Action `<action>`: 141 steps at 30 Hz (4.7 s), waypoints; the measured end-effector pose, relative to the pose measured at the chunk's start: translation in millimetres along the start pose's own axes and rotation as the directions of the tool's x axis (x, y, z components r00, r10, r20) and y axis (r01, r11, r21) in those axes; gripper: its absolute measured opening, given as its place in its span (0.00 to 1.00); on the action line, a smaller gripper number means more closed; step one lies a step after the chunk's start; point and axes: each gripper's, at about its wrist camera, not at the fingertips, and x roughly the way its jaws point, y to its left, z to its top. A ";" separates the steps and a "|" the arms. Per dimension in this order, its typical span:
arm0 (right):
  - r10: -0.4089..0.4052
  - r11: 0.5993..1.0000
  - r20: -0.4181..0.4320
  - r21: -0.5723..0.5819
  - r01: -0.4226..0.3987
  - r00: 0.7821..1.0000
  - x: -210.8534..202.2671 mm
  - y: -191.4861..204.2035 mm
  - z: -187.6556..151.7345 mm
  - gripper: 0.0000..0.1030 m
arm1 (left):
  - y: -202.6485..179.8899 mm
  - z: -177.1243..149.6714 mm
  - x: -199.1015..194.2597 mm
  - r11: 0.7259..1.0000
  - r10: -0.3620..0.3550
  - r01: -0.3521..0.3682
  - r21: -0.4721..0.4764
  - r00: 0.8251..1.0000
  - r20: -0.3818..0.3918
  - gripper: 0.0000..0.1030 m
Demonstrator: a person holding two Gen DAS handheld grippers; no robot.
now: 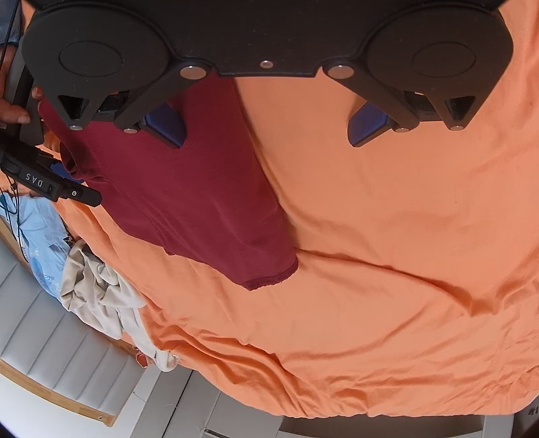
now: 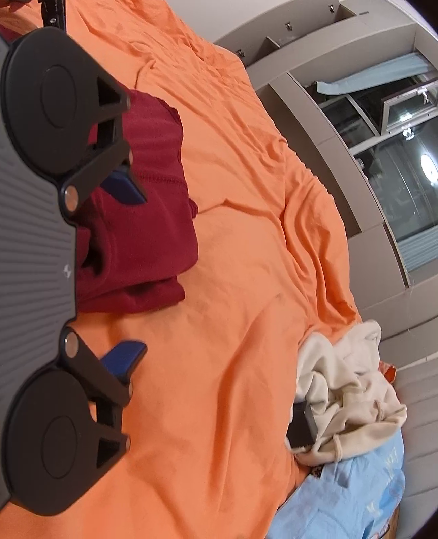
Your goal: Fold small clothes
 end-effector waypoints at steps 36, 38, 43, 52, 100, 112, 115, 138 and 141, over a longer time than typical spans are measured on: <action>-0.012 0.999 -0.024 0.039 0.013 1.000 -17.3 -3.2 -8.7 0.19 | 26.0 9.1 22.1 0.959 -0.242 0.237 -0.158 0.970 -0.012 0.82; -0.018 0.999 -0.027 0.035 0.018 0.999 -17.7 -3.2 -9.4 0.18 | 27.2 10.6 25.6 0.957 -0.251 0.245 -0.156 0.968 -0.017 0.83; -0.028 0.999 -0.010 0.038 0.029 1.000 -25.4 -3.5 -10.4 0.17 | 30.5 11.4 33.3 0.952 -0.257 0.248 -0.181 0.966 -0.026 0.87; -0.032 0.998 -0.042 0.048 0.034 0.999 -21.3 -6.0 -10.3 0.30 | 24.7 7.5 38.0 0.944 -0.295 0.284 -0.166 0.954 -0.045 0.72; 0.027 0.996 -0.067 0.084 -0.022 0.997 -2.4 -8.1 -15.1 0.26 | -26.8 2.5 20.4 0.991 -0.114 0.113 0.066 0.993 0.017 0.38; -0.026 0.974 0.093 -0.222 0.046 0.995 -31.0 50.6 -17.2 0.21 | -36.7 6.9 -0.8 0.991 -0.092 0.083 0.102 0.992 0.087 0.31; -0.020 0.954 0.136 -0.292 0.059 0.991 -38.5 70.7 -19.2 0.21 | -35.5 9.7 -7.9 0.992 -0.093 0.084 0.089 0.991 0.101 0.30; 0.194 0.806 0.147 -0.588 -0.073 0.970 13.1 232.3 -72.1 0.20 | 63.8 19.0 -97.5 0.984 0.173 -0.180 0.001 0.947 0.272 0.29; 0.169 0.817 0.136 -0.574 -0.062 0.976 18.8 229.3 -75.3 0.20 | 83.1 11.5 -89.3 0.984 0.180 -0.178 -0.031 0.960 0.216 0.29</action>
